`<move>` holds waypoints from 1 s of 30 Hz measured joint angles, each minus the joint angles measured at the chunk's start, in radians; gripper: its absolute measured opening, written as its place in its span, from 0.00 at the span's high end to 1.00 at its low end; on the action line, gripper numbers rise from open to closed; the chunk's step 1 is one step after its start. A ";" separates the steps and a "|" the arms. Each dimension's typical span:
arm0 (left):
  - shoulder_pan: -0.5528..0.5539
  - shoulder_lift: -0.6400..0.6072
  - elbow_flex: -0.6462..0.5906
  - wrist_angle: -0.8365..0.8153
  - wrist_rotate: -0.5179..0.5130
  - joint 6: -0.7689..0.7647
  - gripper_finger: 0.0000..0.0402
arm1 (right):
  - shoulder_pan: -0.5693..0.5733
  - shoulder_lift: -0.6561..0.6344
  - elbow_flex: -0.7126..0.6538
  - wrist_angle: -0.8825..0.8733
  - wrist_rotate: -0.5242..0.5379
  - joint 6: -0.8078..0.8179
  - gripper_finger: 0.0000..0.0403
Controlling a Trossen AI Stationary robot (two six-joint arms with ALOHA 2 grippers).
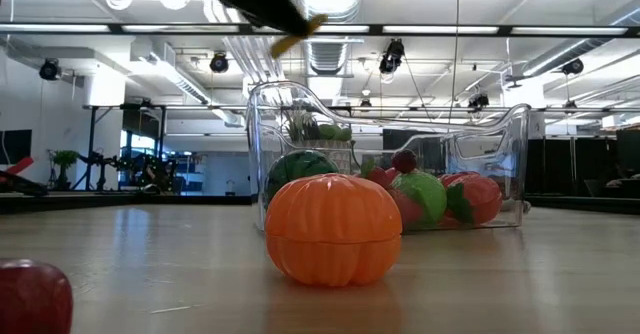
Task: Pick and placing Produce into tupperware
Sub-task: Put the corn into the transparent bin, then put the tangerine into the transparent bin
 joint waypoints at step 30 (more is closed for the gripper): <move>-0.090 -0.108 0.026 -0.742 0.048 -0.435 0.34 | 0.007 -0.007 -0.014 -0.198 0.017 0.048 0.34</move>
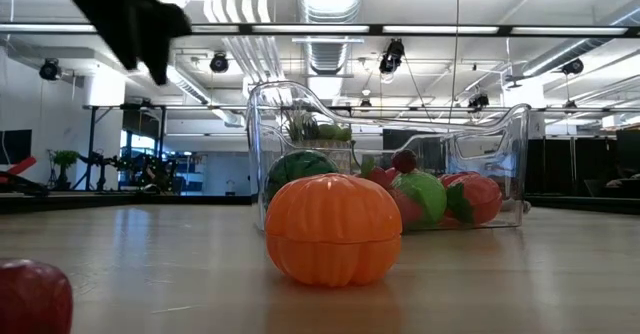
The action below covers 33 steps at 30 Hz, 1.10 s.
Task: Pick and placing Produce into tupperware
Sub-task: Put the tangerine into the transparent bin
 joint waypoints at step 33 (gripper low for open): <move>-0.583 -0.071 -0.258 0.162 0.038 -0.654 0.34 | -0.211 0.337 0.035 0.434 -0.828 -0.028 0.34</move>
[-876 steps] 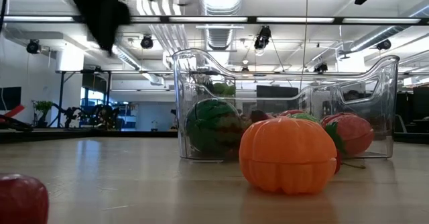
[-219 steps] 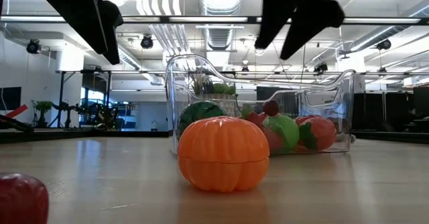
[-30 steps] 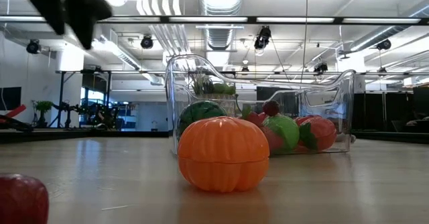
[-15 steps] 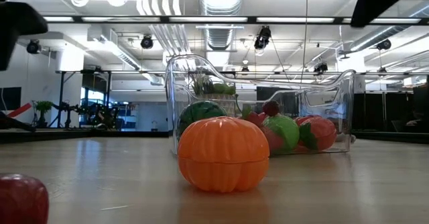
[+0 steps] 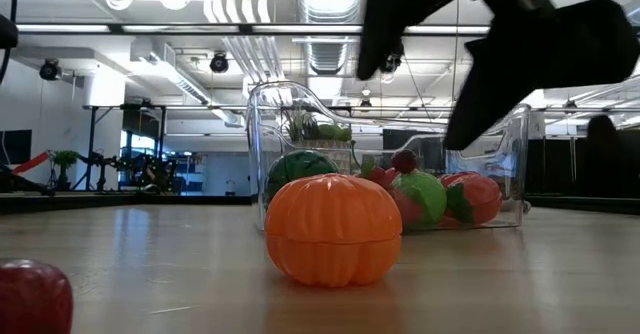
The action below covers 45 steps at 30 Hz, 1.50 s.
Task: Pick and placing Produce into tupperware
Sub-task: Put the tangerine into the transparent bin
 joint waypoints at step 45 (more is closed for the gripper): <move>-0.065 -0.001 -0.066 0.004 -0.096 0.013 0.34 | -0.082 0.469 0.677 -0.582 -0.165 0.104 0.34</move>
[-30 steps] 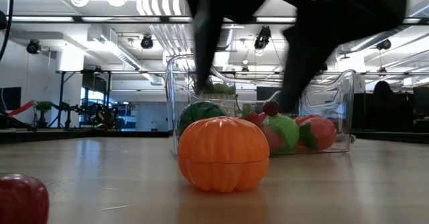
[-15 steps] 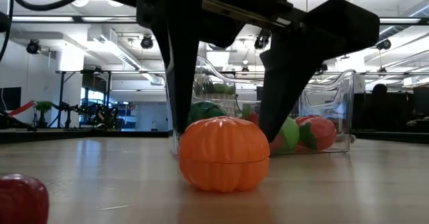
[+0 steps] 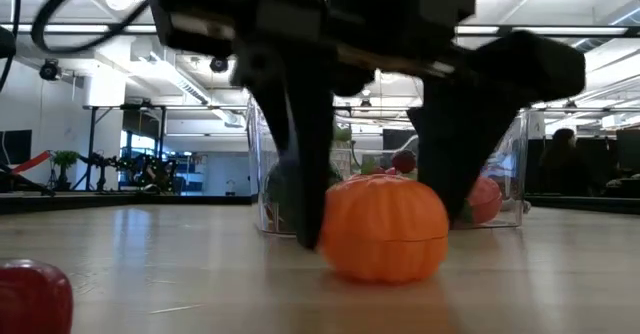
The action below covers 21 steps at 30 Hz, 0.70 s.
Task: Pick and placing Produce into tupperware
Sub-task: Put the tangerine into the transparent bin
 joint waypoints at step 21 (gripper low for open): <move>0.000 0.000 0.000 -0.002 -0.023 0.017 0.34 | 0.005 -0.042 -0.002 -0.001 0.056 -0.047 0.35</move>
